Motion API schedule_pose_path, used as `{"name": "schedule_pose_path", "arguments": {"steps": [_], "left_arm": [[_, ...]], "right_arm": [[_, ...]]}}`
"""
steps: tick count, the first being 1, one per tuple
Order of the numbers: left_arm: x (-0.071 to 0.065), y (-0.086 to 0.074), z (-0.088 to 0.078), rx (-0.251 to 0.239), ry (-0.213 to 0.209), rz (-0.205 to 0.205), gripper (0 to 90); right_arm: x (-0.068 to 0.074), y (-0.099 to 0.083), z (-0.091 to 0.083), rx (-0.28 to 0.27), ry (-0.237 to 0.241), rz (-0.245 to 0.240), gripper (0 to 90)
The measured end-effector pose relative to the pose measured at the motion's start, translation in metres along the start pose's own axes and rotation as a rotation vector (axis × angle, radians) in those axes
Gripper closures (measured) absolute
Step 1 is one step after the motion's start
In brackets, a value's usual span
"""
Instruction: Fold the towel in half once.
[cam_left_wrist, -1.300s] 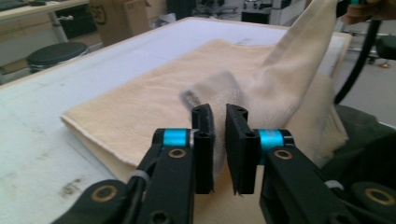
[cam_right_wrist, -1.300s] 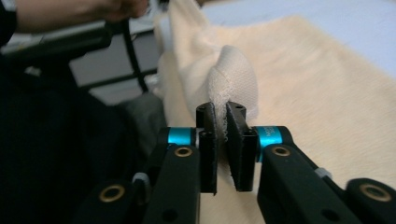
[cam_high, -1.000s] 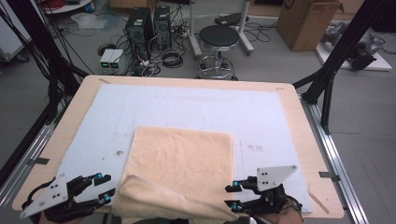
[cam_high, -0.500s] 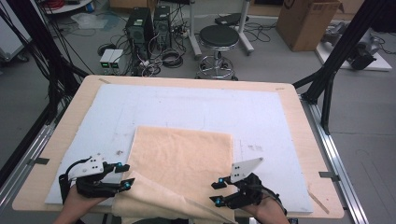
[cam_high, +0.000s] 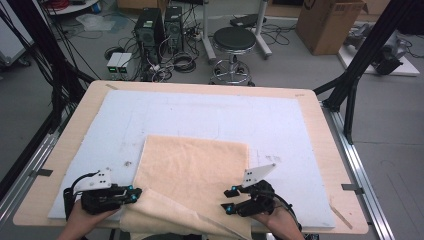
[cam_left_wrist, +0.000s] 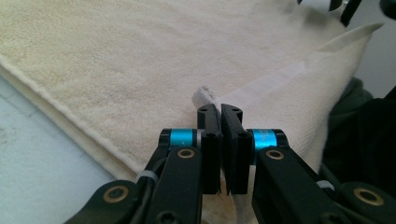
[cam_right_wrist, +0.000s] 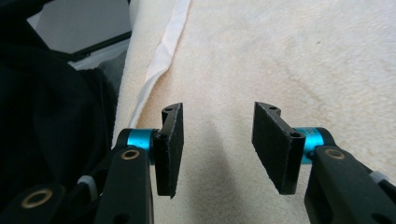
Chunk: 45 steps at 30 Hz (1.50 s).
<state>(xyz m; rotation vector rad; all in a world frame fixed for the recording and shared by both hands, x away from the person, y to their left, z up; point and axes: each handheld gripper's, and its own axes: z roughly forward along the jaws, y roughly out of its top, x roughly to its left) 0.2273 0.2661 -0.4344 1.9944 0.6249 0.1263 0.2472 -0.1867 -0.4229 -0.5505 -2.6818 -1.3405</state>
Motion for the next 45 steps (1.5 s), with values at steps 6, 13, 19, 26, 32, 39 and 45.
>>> {"name": "schedule_pose_path", "arguments": {"steps": [6, 13, 19, 26, 32, 39, 45], "left_arm": [[-0.022, -0.010, -0.019, -0.030, -0.041, 0.022, 86.7], [-0.058, -0.018, -0.044, -0.095, -0.083, 0.060, 63.5], [-0.039, 0.003, -0.032, -0.124, 0.003, 0.047, 49.6], [0.015, 0.036, 0.004, -0.138, 0.174, 0.003, 47.5], [0.066, 0.059, 0.035, -0.137, 0.326, -0.009, 47.4], [0.113, 0.065, 0.066, -0.062, 0.367, -0.108, 48.6], [0.126, 0.071, 0.080, 0.018, 0.313, -0.124, 53.0]], "right_arm": [[0.002, 0.001, -0.001, 0.003, -0.008, -0.009, 53.5], [0.003, 0.002, -0.006, -0.005, -0.037, -0.014, 52.9], [-0.011, 0.010, -0.011, -0.017, -0.140, -0.001, 50.4], [-0.053, 0.021, -0.027, -0.072, -0.319, 0.050, 44.4], [-0.096, 0.032, -0.032, -0.092, -0.377, 0.121, 40.8], [-0.135, 0.032, -0.024, -0.060, -0.397, 0.189, 41.4], [-0.156, 0.023, -0.020, -0.024, -0.330, 0.245, 49.4]]}}
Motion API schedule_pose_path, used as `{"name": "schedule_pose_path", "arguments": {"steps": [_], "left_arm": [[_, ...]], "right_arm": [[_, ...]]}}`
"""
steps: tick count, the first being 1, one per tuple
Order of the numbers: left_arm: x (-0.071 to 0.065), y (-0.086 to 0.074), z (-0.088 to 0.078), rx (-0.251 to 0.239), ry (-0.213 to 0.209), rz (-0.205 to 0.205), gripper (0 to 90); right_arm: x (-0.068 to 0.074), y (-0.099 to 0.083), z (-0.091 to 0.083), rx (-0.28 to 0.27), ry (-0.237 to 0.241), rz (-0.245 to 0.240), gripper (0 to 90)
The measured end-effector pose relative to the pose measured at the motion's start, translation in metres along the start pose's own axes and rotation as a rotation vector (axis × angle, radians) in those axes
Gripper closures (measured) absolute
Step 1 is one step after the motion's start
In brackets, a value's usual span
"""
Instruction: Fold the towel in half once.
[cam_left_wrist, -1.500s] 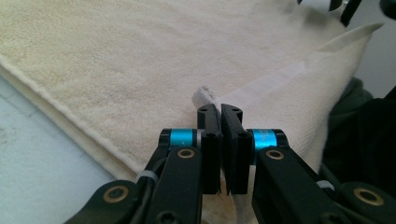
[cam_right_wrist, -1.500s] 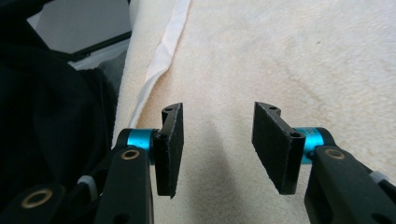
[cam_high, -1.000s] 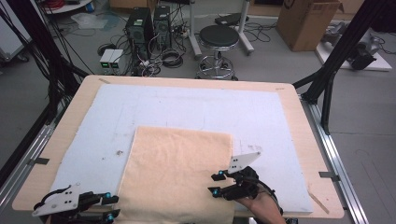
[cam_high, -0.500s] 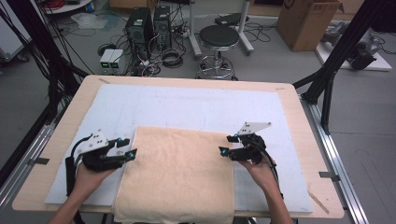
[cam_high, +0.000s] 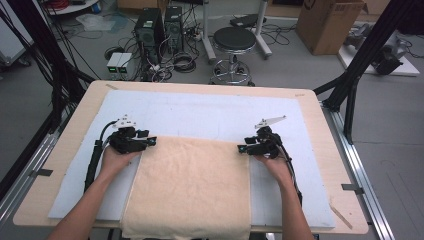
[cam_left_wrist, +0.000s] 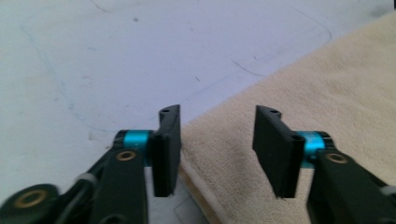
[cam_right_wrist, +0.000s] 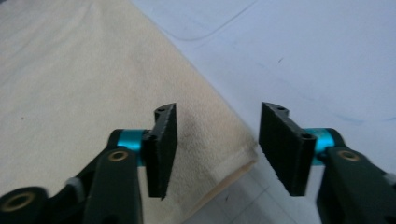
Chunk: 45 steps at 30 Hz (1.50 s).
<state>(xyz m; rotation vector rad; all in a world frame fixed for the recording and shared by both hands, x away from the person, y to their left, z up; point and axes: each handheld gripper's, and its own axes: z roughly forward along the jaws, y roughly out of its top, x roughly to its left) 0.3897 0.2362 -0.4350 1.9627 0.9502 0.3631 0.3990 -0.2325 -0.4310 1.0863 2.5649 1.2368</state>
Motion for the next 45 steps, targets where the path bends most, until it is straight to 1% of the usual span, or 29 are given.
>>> {"name": "schedule_pose_path", "arguments": {"steps": [1, 2, 3, 4, 6, 7, 10, 11, 12, 13, 14, 15, 16, 17, 18, 20, 21, 22, 23, 25, 27, 28, 32, 36, 37, 40, 41, 43, 45], "left_arm": [[0.000, 0.001, 0.002, 0.023, -0.005, 0.008, 57.3], [0.000, 0.001, 0.004, 0.049, 0.000, 0.014, 60.8], [0.000, 0.001, 0.006, 0.070, -0.009, 0.015, 66.8], [0.000, 0.001, 0.007, 0.079, -0.015, 0.019, 74.4], [0.000, 0.001, 0.008, 0.080, -0.008, 0.027, 85.7], [0.000, 0.002, 0.009, 0.079, -0.004, 0.025, 88.3], [0.001, 0.004, 0.010, 0.076, 0.014, 0.029, 89.3], [0.002, 0.004, 0.010, 0.066, 0.024, 0.026, 89.4], [0.003, 0.005, 0.010, 0.057, 0.020, 0.027, 89.6], [0.004, 0.006, 0.011, 0.069, 0.010, 0.023, 89.5], [0.004, 0.007, 0.011, 0.059, 0.033, 0.028, 89.2], [0.005, 0.008, 0.011, 0.034, 0.051, 0.012, 78.5], [0.007, 0.011, 0.011, 0.029, 0.059, -0.011, 60.0], [0.009, 0.012, 0.012, 0.034, 0.053, -0.024, 52.3], [0.011, 0.013, 0.013, 0.040, 0.046, -0.018, 52.9], [0.013, 0.015, 0.016, 0.076, 0.035, -0.019, 52.2], [0.013, 0.014, 0.017, 0.084, 0.027, -0.019, 52.1], [0.013, 0.013, 0.019, 0.098, 0.015, -0.018, 54.5], [0.013, 0.012, 0.019, 0.116, 0.006, -0.007, 60.9], [0.011, 0.011, 0.021, 0.126, -0.011, 0.009, 69.4], [0.009, 0.012, 0.020, 0.124, -0.007, 0.016, 81.0], [0.009, 0.013, 0.020, 0.124, -0.006, 0.018, 83.1], [0.009, 0.014, 0.018, 0.113, 0.002, 0.026, 85.8], [0.009, 0.017, 0.017, 0.085, 0.025, 0.031, 86.2], [0.010, 0.019, 0.017, 0.090, 0.027, 0.029, 86.2], [0.013, 0.028, 0.019, 0.084, 0.051, 0.033, 86.3], [0.013, 0.031, 0.021, 0.073, 0.058, 0.031, 86.3], [0.016, 0.040, 0.024, 0.070, 0.076, 0.025, 86.3], [0.018, 0.050, 0.028, 0.067, 0.104, 0.036, 86.3]], "right_arm": [[-0.001, -0.002, 0.002, 0.010, 0.016, 0.000, 51.9], [-0.002, -0.003, 0.003, 0.025, 0.012, 0.004, 54.3], [-0.003, -0.003, 0.004, 0.035, 0.019, 0.000, 62.2], [-0.003, -0.003, 0.005, 0.040, 0.031, -0.002, 67.3], [-0.001, -0.001, 0.005, 0.046, 0.036, -0.030, 80.9], [0.001, 0.001, 0.005, 0.058, 0.030, -0.043, 82.9], [0.005, 0.010, 0.004, 0.088, 0.007, -0.082, 84.9], [0.005, 0.013, 0.003, 0.099, 0.002, -0.084, 85.2], [0.005, 0.016, 0.002, 0.101, -0.005, -0.085, 85.3], [0.005, 0.019, 0.001, 0.098, -0.008, -0.089, 85.3], [0.005, 0.022, 0.000, 0.093, -0.005, -0.093, 85.3], [0.005, 0.023, -0.001, 0.079, 0.002, -0.101, 85.3], [0.004, 0.023, -0.002, 0.071, 0.009, -0.101, 85.3], [0.001, 0.021, -0.002, 0.074, 0.012, -0.093, 85.2], [-0.001, 0.020, -0.001, 0.080, 0.014, -0.088, 85.2], [-0.004, 0.017, 0.000, 0.092, 0.021, -0.068, 85.1], [-0.005, 0.017, 0.000, 0.093, 0.021, -0.065, 85.1], [-0.004, 0.018, 0.001, 0.094, 0.021, -0.070, 85.1], [-0.004, 0.018, 0.002, 0.090, 0.015, -0.077, 85.1], [-0.003, 0.018, 0.002, 0.089, 0.014, -0.078, 85.1], [-0.004, 0.018, 0.001, 0.085, 0.021, -0.073, 85.1], [-0.004, 0.018, 0.000, 0.083, 0.024, -0.066, 85.1], [-0.003, 0.021, -0.002, 0.064, 0.011, -0.081, 85.2], [-0.004, 0.024, -0.003, 0.069, -0.003, -0.082, 85.3], [-0.005, 0.026, -0.003, 0.068, -0.006, -0.084, 85.3], [-0.007, 0.034, -0.004, 0.064, -0.033, -0.092, 85.5], [-0.008, 0.038, -0.004, 0.065, -0.042, -0.097, 85.5], [-0.011, 0.044, -0.003, 0.078, -0.067, -0.099, 85.5], [-0.015, 0.052, -0.004, 0.070, -0.095, -0.098, 85.5]]}}
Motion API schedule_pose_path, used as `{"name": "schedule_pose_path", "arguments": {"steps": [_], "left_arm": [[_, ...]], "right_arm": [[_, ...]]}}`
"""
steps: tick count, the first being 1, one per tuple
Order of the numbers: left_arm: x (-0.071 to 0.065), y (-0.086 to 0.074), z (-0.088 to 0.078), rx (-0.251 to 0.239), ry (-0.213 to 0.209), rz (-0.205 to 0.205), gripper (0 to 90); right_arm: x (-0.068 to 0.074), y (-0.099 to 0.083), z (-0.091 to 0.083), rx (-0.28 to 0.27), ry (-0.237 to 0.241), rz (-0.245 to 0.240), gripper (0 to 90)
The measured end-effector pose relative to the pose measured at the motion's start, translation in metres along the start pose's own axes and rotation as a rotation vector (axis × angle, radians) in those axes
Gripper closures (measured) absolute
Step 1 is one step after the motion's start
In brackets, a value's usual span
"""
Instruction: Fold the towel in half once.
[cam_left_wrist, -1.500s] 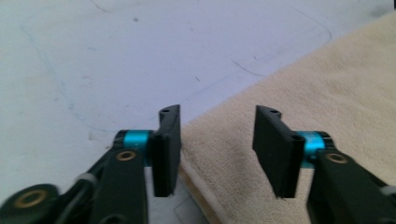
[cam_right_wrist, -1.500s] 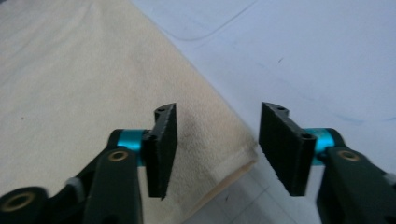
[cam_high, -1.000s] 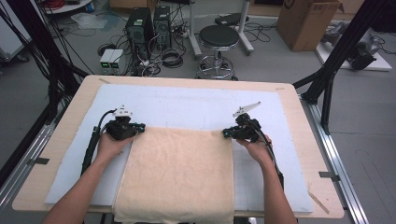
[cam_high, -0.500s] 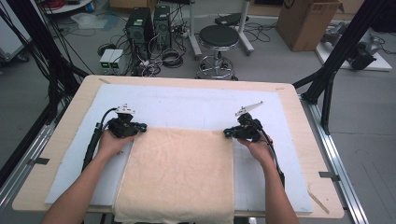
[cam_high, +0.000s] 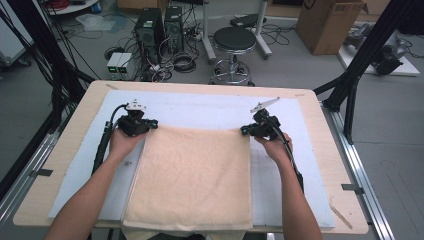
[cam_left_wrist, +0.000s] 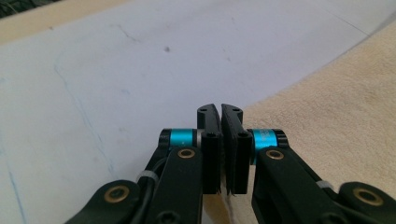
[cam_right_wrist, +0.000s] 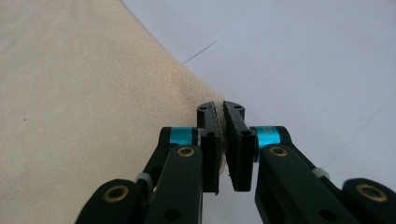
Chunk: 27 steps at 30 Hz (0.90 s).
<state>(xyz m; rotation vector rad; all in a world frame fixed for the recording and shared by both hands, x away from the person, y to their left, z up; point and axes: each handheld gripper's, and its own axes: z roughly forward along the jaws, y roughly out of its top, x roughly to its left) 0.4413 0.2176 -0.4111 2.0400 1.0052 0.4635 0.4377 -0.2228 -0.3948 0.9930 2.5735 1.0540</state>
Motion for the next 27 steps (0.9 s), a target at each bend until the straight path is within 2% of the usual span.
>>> {"name": "schedule_pose_path", "arguments": {"steps": [6, 7, 8, 10, 12, 14, 15, 17, 19, 21, 23, 25, 27], "left_arm": [[0.007, 0.028, 0.012, -0.001, 0.069, 0.010, 86.2], [0.008, 0.032, 0.013, -0.005, 0.074, 0.002, 86.3], [0.010, 0.035, 0.015, -0.004, 0.075, -0.005, 86.3], [0.012, 0.042, 0.017, -0.011, 0.083, 0.001, 86.2], [0.015, 0.049, 0.018, -0.012, 0.094, 0.008, 86.2], [0.018, 0.056, 0.019, -0.021, 0.109, 0.005, 86.2], [0.020, 0.058, 0.019, -0.028, 0.114, 0.007, 86.2], [0.021, 0.063, 0.020, -0.033, 0.132, 0.020, 86.1], [0.023, 0.062, 0.023, -0.039, 0.141, 0.021, 81.8], [0.025, 0.059, 0.022, -0.029, 0.138, 0.017, 71.0], [0.027, 0.052, 0.018, -0.048, 0.130, 0.015, 68.3], [0.030, 0.046, 0.012, -0.057, 0.115, -0.002, 66.4], [0.029, 0.038, 0.005, -0.086, 0.098, -0.009, 65.7]], "right_arm": [[-0.016, 0.021, 0.002, -0.012, -0.074, 0.024, 85.5], [-0.018, 0.023, 0.002, -0.029, -0.099, 0.012, 85.6], [-0.019, 0.024, 0.003, -0.042, -0.106, 0.020, 85.6], [-0.026, 0.027, 0.008, -0.014, -0.109, 0.054, 85.5], [-0.029, 0.032, 0.011, -0.008, -0.134, 0.049, 85.6], [-0.032, 0.037, 0.011, -0.036, -0.163, 0.041, 85.6], [-0.035, 0.040, 0.012, -0.023, -0.164, 0.060, 85.5], [-0.037, 0.048, 0.011, -0.033, -0.190, 0.052, 85.4], [-0.040, 0.053, 0.013, -0.048, -0.192, 0.075, 80.7], [-0.042, 0.051, 0.019, -0.045, -0.208, 0.074, 67.5], [-0.045, 0.045, 0.022, -0.022, -0.179, 0.094, 62.9], [-0.045, 0.037, 0.021, -0.026, -0.178, 0.091, 61.4], [-0.043, 0.030, 0.015, -0.033, -0.162, 0.095, 59.6]]}}
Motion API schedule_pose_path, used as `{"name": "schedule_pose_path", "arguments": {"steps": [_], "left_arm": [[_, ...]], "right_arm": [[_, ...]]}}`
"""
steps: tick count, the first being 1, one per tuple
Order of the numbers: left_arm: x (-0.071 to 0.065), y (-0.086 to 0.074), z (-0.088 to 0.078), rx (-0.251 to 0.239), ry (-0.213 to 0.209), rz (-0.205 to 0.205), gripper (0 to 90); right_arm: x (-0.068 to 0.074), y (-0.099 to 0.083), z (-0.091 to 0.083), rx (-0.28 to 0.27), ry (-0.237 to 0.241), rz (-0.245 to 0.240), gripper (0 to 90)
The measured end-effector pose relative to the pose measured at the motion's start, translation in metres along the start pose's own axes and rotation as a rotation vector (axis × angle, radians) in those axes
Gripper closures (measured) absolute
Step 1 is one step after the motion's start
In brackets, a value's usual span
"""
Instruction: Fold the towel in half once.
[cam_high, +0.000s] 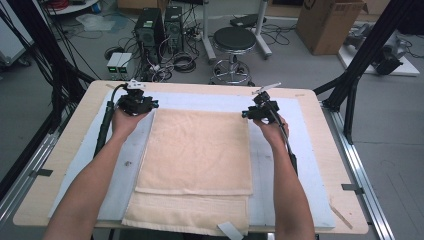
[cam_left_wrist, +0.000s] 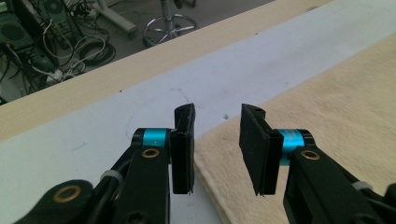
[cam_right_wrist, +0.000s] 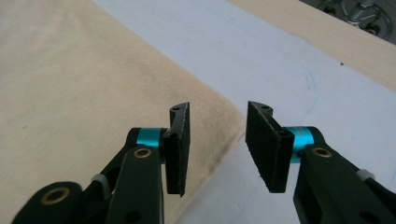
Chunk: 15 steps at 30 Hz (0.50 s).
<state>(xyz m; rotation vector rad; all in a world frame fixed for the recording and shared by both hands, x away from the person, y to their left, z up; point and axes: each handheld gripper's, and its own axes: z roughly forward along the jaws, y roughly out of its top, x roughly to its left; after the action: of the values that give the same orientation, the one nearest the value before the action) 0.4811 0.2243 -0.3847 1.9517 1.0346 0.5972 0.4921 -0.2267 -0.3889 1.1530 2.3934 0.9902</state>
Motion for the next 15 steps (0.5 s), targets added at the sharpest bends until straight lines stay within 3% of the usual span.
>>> {"name": "schedule_pose_path", "arguments": {"steps": [4, 6, 9, 15], "left_arm": [[-0.009, -0.014, -0.014, -0.033, -0.058, 0.005, 63.4], [-0.018, -0.021, -0.022, -0.046, -0.087, 0.029, 62.1], [-0.030, -0.033, -0.037, -0.080, -0.138, 0.045, 60.2], [-0.054, -0.064, -0.066, -0.092, -0.212, 0.099, 54.5]], "right_arm": [[0.006, -0.013, -0.019, -0.058, 0.050, -0.007, 57.2], [0.014, -0.020, -0.028, -0.080, 0.067, -0.045, 56.5], [0.029, -0.032, -0.041, -0.101, 0.111, -0.070, 55.1], [0.057, -0.062, -0.060, -0.120, 0.179, -0.115, 52.5]]}}
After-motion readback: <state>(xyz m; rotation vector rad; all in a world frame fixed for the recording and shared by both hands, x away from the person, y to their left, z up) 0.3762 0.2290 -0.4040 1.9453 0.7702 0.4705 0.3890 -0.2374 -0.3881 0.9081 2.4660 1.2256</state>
